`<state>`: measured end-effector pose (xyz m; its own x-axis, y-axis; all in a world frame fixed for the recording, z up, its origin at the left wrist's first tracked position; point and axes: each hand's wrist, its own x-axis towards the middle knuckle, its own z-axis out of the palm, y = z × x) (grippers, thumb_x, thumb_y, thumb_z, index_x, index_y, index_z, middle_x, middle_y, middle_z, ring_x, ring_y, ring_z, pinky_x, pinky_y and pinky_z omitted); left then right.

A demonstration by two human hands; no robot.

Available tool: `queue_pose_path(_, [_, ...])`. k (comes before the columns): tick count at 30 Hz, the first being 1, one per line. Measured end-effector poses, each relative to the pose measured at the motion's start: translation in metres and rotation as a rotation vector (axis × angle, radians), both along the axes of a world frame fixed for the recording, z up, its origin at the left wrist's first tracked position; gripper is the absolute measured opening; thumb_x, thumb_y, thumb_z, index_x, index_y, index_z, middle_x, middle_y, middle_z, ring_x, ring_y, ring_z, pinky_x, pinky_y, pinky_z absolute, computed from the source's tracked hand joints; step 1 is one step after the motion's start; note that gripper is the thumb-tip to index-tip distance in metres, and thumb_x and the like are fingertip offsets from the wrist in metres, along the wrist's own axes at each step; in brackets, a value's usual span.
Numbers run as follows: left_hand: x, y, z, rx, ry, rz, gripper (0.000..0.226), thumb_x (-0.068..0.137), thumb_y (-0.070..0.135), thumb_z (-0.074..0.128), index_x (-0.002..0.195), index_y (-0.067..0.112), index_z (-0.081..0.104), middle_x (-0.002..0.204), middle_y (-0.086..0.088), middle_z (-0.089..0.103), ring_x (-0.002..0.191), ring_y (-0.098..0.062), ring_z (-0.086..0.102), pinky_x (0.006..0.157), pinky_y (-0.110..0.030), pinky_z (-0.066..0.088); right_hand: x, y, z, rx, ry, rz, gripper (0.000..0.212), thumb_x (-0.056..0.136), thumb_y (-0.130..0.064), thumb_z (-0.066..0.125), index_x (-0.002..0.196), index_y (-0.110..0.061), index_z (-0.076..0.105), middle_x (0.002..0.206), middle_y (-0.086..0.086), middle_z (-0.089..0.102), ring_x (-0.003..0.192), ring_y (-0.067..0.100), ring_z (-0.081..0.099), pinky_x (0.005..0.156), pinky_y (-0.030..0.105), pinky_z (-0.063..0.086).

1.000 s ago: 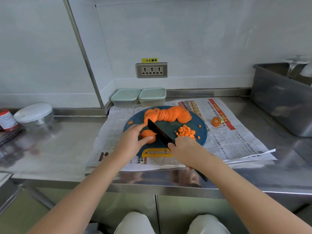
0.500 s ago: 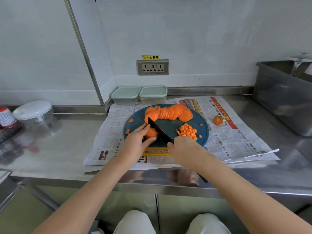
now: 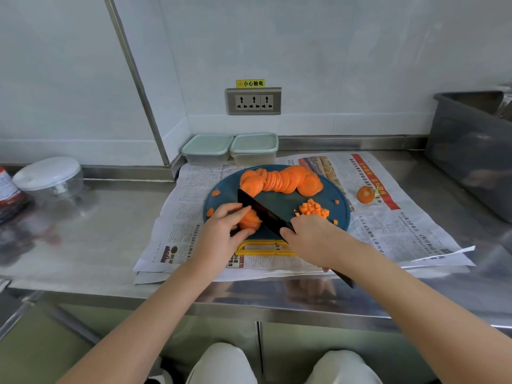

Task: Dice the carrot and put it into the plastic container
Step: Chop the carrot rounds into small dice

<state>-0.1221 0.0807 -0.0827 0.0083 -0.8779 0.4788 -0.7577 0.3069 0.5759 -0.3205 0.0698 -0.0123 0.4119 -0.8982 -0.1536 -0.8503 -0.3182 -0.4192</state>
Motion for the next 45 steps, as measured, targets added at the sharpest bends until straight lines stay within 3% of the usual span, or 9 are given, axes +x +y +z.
queue_pose_path(5, [0.002,0.005,-0.002,-0.098,-0.133,0.005,0.044,0.082,0.016,0.071,0.124,0.009,0.062,0.124,-0.011,0.055,0.113,-0.012,0.049,0.096,-0.025,0.040,-0.001,0.006,0.003,0.026,0.014,0.007,0.039,0.102,-0.033,0.037,0.071,-0.010,0.045,0.069,0.003,0.048,0.058,0.012,0.042,0.049,0.025,0.031])
queue_pose_path(15, [-0.001,0.006,-0.001,-0.113,0.022,0.029,0.039,0.081,0.033,0.069,0.114,0.010,0.069,0.118,-0.005,0.067,0.110,-0.015,0.062,0.097,-0.030,0.050,0.002,0.012,-0.002,-0.055,0.061,0.008,0.039,0.103,-0.034,0.036,0.069,-0.016,0.038,0.077,0.005,0.050,0.070,0.017,0.049,0.051,0.021,0.032])
queue_pose_path(23, [0.000,0.005,-0.001,-0.121,0.064,0.042,0.036,0.081,0.015,0.072,0.117,0.012,0.067,0.119,-0.002,0.064,0.110,-0.015,0.061,0.091,-0.039,0.054,0.002,0.012,-0.003,-0.053,0.063,0.024,0.037,0.103,-0.033,0.033,0.072,-0.014,0.041,0.074,0.003,0.047,0.073,0.020,0.050,0.053,0.022,0.034])
queue_pose_path(26, [0.000,0.006,0.000,-0.129,0.035,0.030,0.037,0.079,0.022,0.075,0.114,0.012,0.069,0.121,-0.001,0.063,0.111,-0.014,0.060,0.094,-0.031,0.052,0.002,0.013,-0.002,-0.057,0.044,0.019,0.039,0.103,-0.032,0.036,0.068,-0.015,0.037,0.072,0.003,0.046,0.071,0.020,0.049,0.052,0.023,0.033])
queue_pose_path(31, [-0.002,0.008,0.001,-0.097,-0.016,0.027,0.040,0.075,0.017,0.078,0.113,0.009,0.069,0.118,-0.005,0.067,0.108,-0.012,0.061,0.097,0.000,0.032,0.003,0.015,-0.001,-0.073,0.064,0.036,0.035,0.104,-0.031,0.032,0.075,-0.013,0.040,0.080,0.006,0.050,0.076,0.022,0.051,0.062,0.031,0.043])
queue_pose_path(34, [-0.002,0.008,0.003,-0.113,-0.008,0.027,0.035,0.077,0.019,0.076,0.110,0.009,0.071,0.114,-0.004,0.068,0.103,-0.012,0.063,0.095,-0.002,0.035,0.003,0.014,-0.003,-0.050,0.080,0.015,0.035,0.103,-0.034,0.029,0.083,-0.012,0.046,0.073,0.001,0.046,0.076,0.022,0.050,0.062,0.030,0.040])
queue_pose_path(37, [-0.003,0.008,0.003,-0.137,-0.024,0.010,0.037,0.082,0.035,0.067,0.109,0.009,0.072,0.111,-0.002,0.066,0.101,-0.004,0.059,0.093,-0.002,0.037,0.003,0.014,-0.004,-0.092,0.072,0.014,0.038,0.103,-0.033,0.033,0.070,-0.016,0.036,0.077,0.005,0.049,0.073,0.021,0.049,0.051,0.023,0.033])
queue_pose_path(41, [-0.002,0.007,0.001,-0.153,-0.045,0.034,0.031,0.082,0.021,0.069,0.110,0.008,0.071,0.105,-0.004,0.064,0.095,-0.004,0.058,0.090,-0.003,0.038,0.000,0.011,-0.003,-0.034,0.022,-0.017,0.039,0.102,-0.034,0.037,0.068,-0.015,0.038,0.072,0.002,0.046,0.062,0.014,0.044,0.049,0.022,0.028])
queue_pose_path(45, [-0.002,0.009,0.002,-0.148,-0.068,0.050,0.033,0.082,0.025,0.065,0.111,0.010,0.071,0.102,-0.004,0.066,0.093,-0.007,0.060,0.088,-0.009,0.039,-0.004,0.004,0.001,0.019,0.000,-0.019,0.040,0.101,-0.038,0.037,0.072,-0.013,0.044,0.069,0.002,0.047,0.058,0.011,0.043,0.049,0.025,0.031])
